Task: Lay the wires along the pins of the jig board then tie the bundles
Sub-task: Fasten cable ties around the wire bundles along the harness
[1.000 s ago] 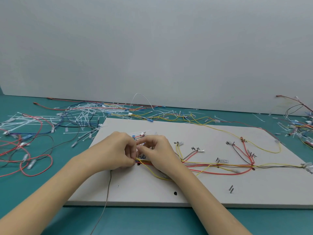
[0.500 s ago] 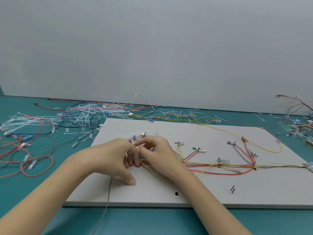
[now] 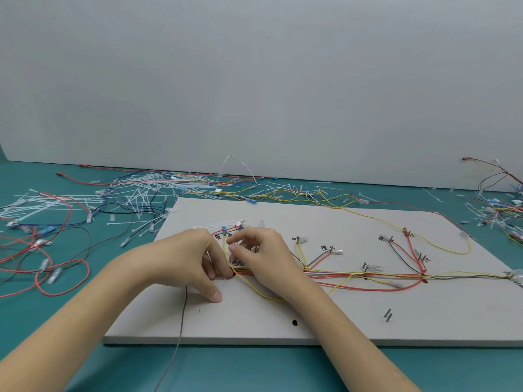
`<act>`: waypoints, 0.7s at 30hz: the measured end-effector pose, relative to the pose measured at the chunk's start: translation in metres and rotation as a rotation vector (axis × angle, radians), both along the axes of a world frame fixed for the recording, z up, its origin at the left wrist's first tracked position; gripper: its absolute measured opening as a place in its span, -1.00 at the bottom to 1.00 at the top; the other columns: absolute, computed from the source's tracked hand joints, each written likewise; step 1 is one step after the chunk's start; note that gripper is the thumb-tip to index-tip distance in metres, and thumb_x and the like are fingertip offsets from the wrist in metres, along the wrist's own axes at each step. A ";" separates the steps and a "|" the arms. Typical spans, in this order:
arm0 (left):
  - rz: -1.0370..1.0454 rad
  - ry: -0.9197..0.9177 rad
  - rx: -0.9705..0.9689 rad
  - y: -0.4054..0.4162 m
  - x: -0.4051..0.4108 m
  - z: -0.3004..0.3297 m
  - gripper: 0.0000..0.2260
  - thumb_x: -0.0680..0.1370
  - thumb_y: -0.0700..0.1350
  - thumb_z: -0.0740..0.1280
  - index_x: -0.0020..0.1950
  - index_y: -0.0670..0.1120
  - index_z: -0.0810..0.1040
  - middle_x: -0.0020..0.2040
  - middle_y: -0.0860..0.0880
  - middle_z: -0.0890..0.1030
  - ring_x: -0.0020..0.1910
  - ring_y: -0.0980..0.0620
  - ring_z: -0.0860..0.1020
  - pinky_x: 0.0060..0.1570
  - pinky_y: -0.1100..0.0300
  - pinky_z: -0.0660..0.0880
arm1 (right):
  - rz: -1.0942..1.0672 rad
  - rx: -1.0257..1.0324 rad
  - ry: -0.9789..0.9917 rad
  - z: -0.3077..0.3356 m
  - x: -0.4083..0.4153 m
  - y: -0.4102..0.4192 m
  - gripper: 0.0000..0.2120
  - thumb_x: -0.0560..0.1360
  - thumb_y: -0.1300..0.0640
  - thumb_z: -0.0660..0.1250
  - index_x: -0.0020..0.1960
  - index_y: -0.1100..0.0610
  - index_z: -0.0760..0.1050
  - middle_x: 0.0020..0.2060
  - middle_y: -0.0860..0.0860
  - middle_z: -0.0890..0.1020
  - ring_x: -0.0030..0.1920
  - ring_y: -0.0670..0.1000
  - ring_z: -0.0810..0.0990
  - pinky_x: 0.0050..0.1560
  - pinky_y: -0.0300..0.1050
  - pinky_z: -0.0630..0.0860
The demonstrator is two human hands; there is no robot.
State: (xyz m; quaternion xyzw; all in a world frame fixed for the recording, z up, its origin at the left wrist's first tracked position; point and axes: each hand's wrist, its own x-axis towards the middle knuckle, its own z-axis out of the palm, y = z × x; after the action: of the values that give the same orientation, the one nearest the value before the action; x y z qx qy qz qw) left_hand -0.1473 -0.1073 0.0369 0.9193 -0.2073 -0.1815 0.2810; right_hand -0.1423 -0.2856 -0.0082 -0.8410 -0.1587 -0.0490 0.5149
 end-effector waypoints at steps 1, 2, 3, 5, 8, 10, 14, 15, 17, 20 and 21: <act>0.010 -0.005 -0.005 0.000 0.000 0.000 -0.71 0.23 -0.08 0.64 -0.09 0.07 0.72 -0.18 0.03 0.70 -0.19 0.12 0.62 -0.13 0.24 0.55 | -0.002 0.007 0.001 0.000 0.000 0.000 -0.90 0.52 0.21 0.34 -0.03 0.11 0.62 -0.39 -0.07 0.63 -0.33 -0.13 0.57 -0.24 -0.34 0.43; 0.020 -0.012 -0.009 -0.001 0.001 -0.001 -0.73 0.23 -0.07 0.64 -0.11 0.07 0.72 -0.20 0.03 0.69 -0.20 0.11 0.62 -0.15 0.24 0.55 | -0.004 0.011 0.000 0.000 0.000 0.000 -0.91 0.52 0.21 0.34 -0.04 0.11 0.62 -0.40 -0.08 0.62 -0.35 -0.15 0.56 -0.26 -0.36 0.41; 0.027 -0.021 -0.012 -0.001 0.001 -0.002 -0.75 0.23 -0.07 0.63 -0.13 0.07 0.72 -0.22 0.04 0.69 -0.23 0.12 0.62 -0.17 0.26 0.54 | -0.006 0.012 -0.003 0.000 0.000 0.000 -0.91 0.52 0.21 0.34 -0.04 0.10 0.62 -0.41 -0.09 0.62 -0.37 -0.18 0.55 -0.28 -0.39 0.39; 0.022 -0.036 -0.018 -0.002 0.000 -0.004 -0.80 0.26 -0.08 0.62 -0.17 0.08 0.72 -0.27 0.11 0.68 -0.29 0.19 0.61 -0.22 0.33 0.53 | -0.013 0.012 -0.007 0.000 0.000 0.000 -0.90 0.52 0.21 0.33 -0.04 0.10 0.63 -0.42 -0.10 0.61 -0.40 -0.22 0.52 -0.31 -0.43 0.36; 0.015 -0.053 -0.051 -0.003 0.001 -0.006 -0.87 0.31 -0.09 0.60 -0.19 0.08 0.73 -0.24 0.13 0.69 -0.29 0.22 0.61 -0.21 0.35 0.52 | -0.017 0.027 0.003 0.000 -0.001 0.000 -0.90 0.52 0.22 0.33 -0.05 0.12 0.63 -0.40 -0.07 0.62 -0.41 -0.23 0.51 -0.32 -0.43 0.36; 0.016 -0.074 -0.079 -0.003 0.002 -0.007 -0.91 0.35 -0.08 0.58 -0.22 0.09 0.73 -0.25 0.10 0.70 -0.29 0.20 0.60 -0.22 0.28 0.52 | -0.014 0.050 0.020 0.000 -0.001 0.000 -0.91 0.52 0.23 0.34 -0.04 0.13 0.62 -0.37 -0.03 0.64 -0.38 -0.20 0.54 -0.29 -0.42 0.39; 0.025 -0.050 -0.131 -0.003 0.005 -0.009 -0.95 0.40 -0.07 0.55 -0.25 0.07 0.73 -0.39 0.03 0.65 -0.45 0.16 0.49 -0.40 0.25 0.42 | -0.028 0.117 0.044 0.003 -0.002 -0.001 -0.89 0.52 0.28 0.34 -0.01 0.21 0.64 -0.24 0.09 0.69 -0.26 -0.11 0.58 -0.19 -0.37 0.46; 0.025 -0.019 -0.155 -0.002 0.006 -0.009 -0.94 0.42 -0.10 0.53 -0.25 0.05 0.74 -0.42 0.04 0.63 -0.48 0.20 0.47 -0.43 0.32 0.39 | -0.034 0.114 0.040 0.003 -0.002 -0.001 -0.89 0.52 0.28 0.35 -0.01 0.22 0.65 -0.20 0.10 0.69 -0.25 -0.12 0.57 -0.18 -0.38 0.45; 0.025 0.048 -0.202 0.002 0.006 -0.009 -0.91 0.45 -0.16 0.51 -0.22 0.03 0.74 -0.38 0.03 0.66 -0.46 0.22 0.50 -0.42 0.38 0.39 | -0.044 0.096 0.026 0.004 -0.003 -0.001 -0.89 0.50 0.28 0.37 -0.02 0.22 0.66 -0.15 0.07 0.68 -0.26 -0.18 0.52 -0.20 -0.41 0.41; 0.014 0.110 -0.269 0.007 0.008 -0.008 -0.91 0.48 -0.17 0.47 -0.16 0.01 0.75 -0.34 -0.01 0.66 -0.42 0.16 0.50 -0.43 0.36 0.40 | -0.050 0.136 0.040 0.005 -0.004 -0.002 -0.90 0.49 0.29 0.40 -0.04 0.22 0.68 -0.12 0.08 0.70 -0.30 -0.27 0.52 -0.22 -0.46 0.39; 0.012 0.118 -0.295 0.008 0.010 -0.008 -0.92 0.48 -0.16 0.47 -0.14 0.00 0.75 -0.38 -0.01 0.63 -0.45 0.14 0.45 -0.46 0.35 0.37 | -0.051 0.153 0.053 0.005 -0.004 -0.002 -0.90 0.48 0.30 0.41 -0.04 0.22 0.68 -0.14 0.08 0.70 -0.30 -0.26 0.54 -0.21 -0.46 0.40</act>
State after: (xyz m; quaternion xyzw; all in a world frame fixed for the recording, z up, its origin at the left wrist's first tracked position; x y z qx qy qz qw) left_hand -0.1376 -0.0996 0.0286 0.8571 -0.2092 -0.2010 0.4256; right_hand -0.1459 -0.2877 -0.0034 -0.8040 -0.1195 -0.0519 0.5802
